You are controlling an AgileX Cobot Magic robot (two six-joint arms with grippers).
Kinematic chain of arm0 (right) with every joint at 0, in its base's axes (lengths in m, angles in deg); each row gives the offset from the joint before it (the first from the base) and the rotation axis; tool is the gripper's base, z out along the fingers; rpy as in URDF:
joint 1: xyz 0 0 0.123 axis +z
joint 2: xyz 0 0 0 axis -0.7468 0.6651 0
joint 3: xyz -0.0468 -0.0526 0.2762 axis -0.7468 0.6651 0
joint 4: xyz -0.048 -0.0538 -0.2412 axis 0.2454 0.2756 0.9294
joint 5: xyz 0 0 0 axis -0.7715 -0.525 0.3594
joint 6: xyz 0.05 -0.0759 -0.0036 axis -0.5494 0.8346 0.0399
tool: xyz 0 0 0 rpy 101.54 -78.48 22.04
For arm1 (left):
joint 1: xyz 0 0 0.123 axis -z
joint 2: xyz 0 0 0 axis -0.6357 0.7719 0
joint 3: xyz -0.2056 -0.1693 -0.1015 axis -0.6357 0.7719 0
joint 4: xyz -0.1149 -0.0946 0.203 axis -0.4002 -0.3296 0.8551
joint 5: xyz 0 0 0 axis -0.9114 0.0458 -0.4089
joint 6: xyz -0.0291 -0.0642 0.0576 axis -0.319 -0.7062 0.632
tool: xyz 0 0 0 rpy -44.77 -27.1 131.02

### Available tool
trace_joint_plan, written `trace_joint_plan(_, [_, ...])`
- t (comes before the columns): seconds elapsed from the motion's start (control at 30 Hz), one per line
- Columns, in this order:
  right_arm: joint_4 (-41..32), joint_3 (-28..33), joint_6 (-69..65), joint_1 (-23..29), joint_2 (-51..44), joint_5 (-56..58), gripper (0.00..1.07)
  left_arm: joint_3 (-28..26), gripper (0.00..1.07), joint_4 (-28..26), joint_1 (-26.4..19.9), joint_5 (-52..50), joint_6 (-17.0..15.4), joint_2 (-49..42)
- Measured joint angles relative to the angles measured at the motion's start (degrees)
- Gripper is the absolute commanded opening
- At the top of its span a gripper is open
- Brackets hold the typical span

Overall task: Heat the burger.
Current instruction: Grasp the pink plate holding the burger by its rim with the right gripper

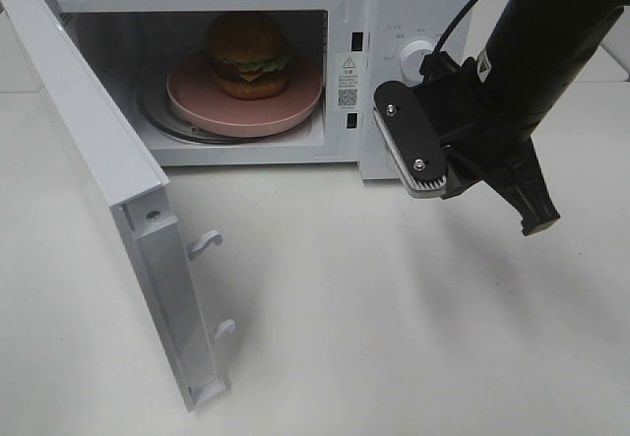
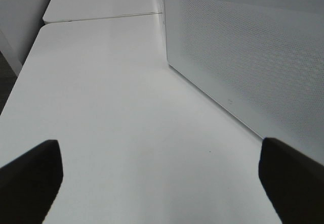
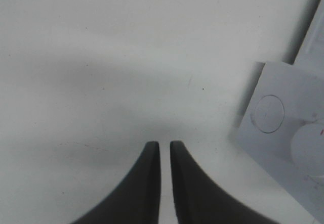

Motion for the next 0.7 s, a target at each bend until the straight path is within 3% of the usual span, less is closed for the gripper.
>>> trace_joint_plan(0.13, [0.17, 0.00, 1.55, 0.00, 0.00, -0.86, 0.25, 0.00, 0.98, 0.00, 0.00, 0.00, 0.00, 0.00])
trace_joint_plan(0.17, [0.23, 0.00, 1.66, 0.11, 0.00, -1.43, 0.38, 0.00, 0.98, 0.00, 0.00, 0.00, 0.00, 0.00])
trace_joint_plan(0.23, [0.23, 0.00, 0.17, 0.17, 0.00, -1.55, 0.44, 0.00, 0.98, 0.00, 0.00, 0.00, 0.00, 0.00])
trace_joint_plan(0.27, [0.23, 0.00, -1.20, 0.29, 0.00, -1.66, 0.61, 0.00, 0.98, 0.00, 0.00, 0.00, 0.00, 0.00])
trace_joint_plan(0.3, [0.23, 0.00, -1.20, 0.29, 0.00, -1.66, 0.61, 0.00, 0.98, 0.00, 0.00, 0.00, 0.00, 0.00])
trace_joint_plan(0.33, [0.40, 0.00, -4.24, 0.80, 0.00, -2.29, 0.79, 0.00, 0.98, 0.00, 0.00, 0.00, 0.00, 0.00])
trace_joint_plan(0.37, [0.57, -0.11, -6.02, 1.15, 0.00, -2.75, 0.86, 0.00, 0.98, 0.00, 0.00, 0.00, 0.00, 0.00])
trace_joint_plan(0.4, [0.57, -0.11, -6.02, 1.15, 0.00, -2.75, 0.86, 0.00, 0.98, 0.00, 0.00, 0.00, 0.00, 0.00])
trace_joint_plan(0.43, [1.15, -0.52, -9.28, 1.89, 0.00, -3.67, 0.97, 0.00, 0.98, 0.00, 0.00, 0.00, 0.00, 0.00])
trace_joint_plan(0.5, [2.01, -1.03, -11.86, 2.52, 0.00, -4.70, 1.01, 0.00, 0.98, 0.00, 0.00, 0.00, 0.00, 0.00])
trace_joint_plan(0.7, [6.47, -2.01, -13.81, 4.87, 0.00, -7.22, 0.99, 0.00, 0.98, 0.00, 0.00, 0.00, 0.00, 0.00])
